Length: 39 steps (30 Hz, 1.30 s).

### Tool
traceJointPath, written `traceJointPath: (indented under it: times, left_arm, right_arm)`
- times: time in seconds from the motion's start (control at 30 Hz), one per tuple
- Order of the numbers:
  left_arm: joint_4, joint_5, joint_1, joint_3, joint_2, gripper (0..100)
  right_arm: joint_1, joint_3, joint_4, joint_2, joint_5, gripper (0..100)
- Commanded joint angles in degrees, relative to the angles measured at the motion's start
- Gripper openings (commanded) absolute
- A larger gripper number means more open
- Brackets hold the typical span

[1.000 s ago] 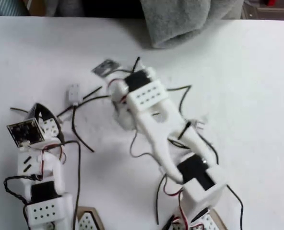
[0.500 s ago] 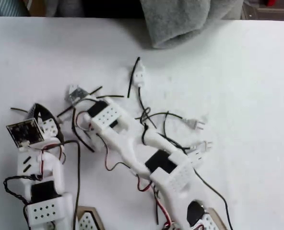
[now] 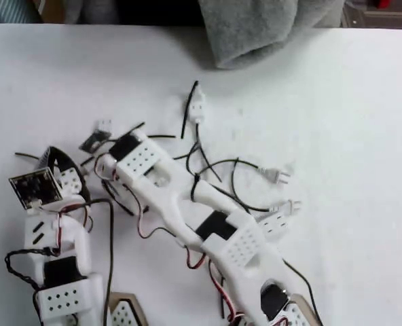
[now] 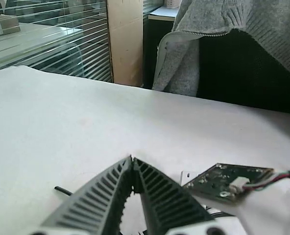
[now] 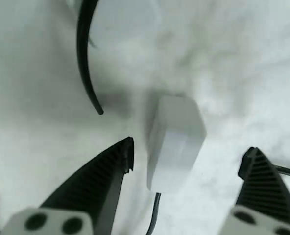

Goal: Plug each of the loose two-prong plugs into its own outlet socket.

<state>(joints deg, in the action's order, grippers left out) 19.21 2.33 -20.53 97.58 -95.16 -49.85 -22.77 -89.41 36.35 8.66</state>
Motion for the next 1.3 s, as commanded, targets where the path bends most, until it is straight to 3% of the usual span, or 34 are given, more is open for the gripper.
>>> traceJointPath:
  times: [0.0, 0.4, 0.6, 1.0, 1.07, 1.27]
  left_arm:
    - [-0.1, -0.5, -0.7, -0.3, -0.6, 2]
    - [-0.1, -0.5, -0.4, -0.3, -0.6, 2]
    - [-0.1, -0.5, -0.4, -0.3, -0.6, 2]
    - [0.0, -0.5, -0.4, -0.3, -0.6, 2]
    - [-0.1, -0.5, -0.4, -0.3, -0.6, 2]
    - [0.0, -0.5, -0.4, -0.3, -0.5, 2]
  right_arm:
    - [1.2, -2.0, -1.0, -1.1, 0.6, 34.1]
    - [14.2, -1.4, -1.1, 1.1, 8.4, 34.1]
    - [15.7, -8.7, -8.6, -5.2, 8.4, 34.1]
    - [24.6, -8.7, -8.9, -7.7, 14.0, 34.1]
    - [26.7, -9.0, -8.9, -10.3, 13.2, 34.1]
    - [33.2, -4.7, -8.7, -17.0, 0.4, 34.1]
